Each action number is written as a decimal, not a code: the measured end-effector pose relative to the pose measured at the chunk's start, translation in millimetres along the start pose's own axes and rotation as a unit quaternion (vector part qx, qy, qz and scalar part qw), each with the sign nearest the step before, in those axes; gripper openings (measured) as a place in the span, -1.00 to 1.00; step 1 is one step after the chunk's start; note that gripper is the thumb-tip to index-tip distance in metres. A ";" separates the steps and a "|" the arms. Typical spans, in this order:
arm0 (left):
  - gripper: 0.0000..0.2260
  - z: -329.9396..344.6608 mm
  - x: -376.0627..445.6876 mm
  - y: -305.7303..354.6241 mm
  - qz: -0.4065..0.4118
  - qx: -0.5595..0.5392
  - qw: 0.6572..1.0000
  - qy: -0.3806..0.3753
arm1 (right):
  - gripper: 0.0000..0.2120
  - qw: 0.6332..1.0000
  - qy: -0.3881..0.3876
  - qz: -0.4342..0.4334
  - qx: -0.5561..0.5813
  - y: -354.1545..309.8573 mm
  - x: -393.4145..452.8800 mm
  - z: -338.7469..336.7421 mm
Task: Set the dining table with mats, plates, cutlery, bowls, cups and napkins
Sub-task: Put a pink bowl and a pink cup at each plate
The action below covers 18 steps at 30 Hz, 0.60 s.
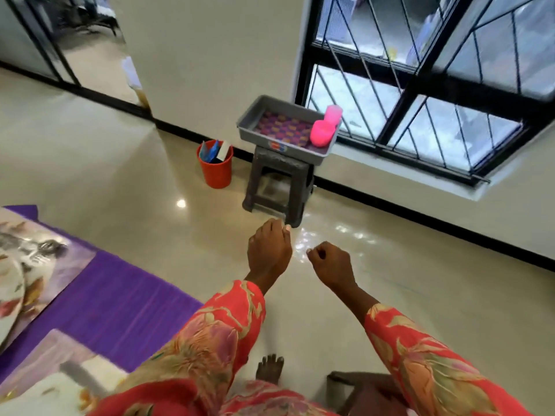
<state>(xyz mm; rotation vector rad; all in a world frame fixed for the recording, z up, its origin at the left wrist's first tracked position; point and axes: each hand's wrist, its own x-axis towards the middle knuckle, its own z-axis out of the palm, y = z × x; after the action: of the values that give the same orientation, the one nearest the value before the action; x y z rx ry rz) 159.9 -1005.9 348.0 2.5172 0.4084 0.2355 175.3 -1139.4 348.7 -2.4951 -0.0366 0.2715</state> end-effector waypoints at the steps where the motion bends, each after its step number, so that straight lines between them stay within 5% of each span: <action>1: -0.69 3.9 13.0 1.9 0.003 0.001 1.000 0.002 | -0.78 1.000 -0.001 0.005 -0.004 1.7 13.0 -2.7; 18: -0.54 79.7 200.8 42.6 0.079 0.095 0.987 -0.103 | -0.82 0.999 -0.009 0.034 0.021 18.5 224.1 -38.1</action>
<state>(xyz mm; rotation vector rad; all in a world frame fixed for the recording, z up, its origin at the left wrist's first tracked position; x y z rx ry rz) 378.6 -1012.5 322.5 2.7303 0.1541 -0.0067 401.7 -1156.4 326.1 -2.4552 0.0466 0.3191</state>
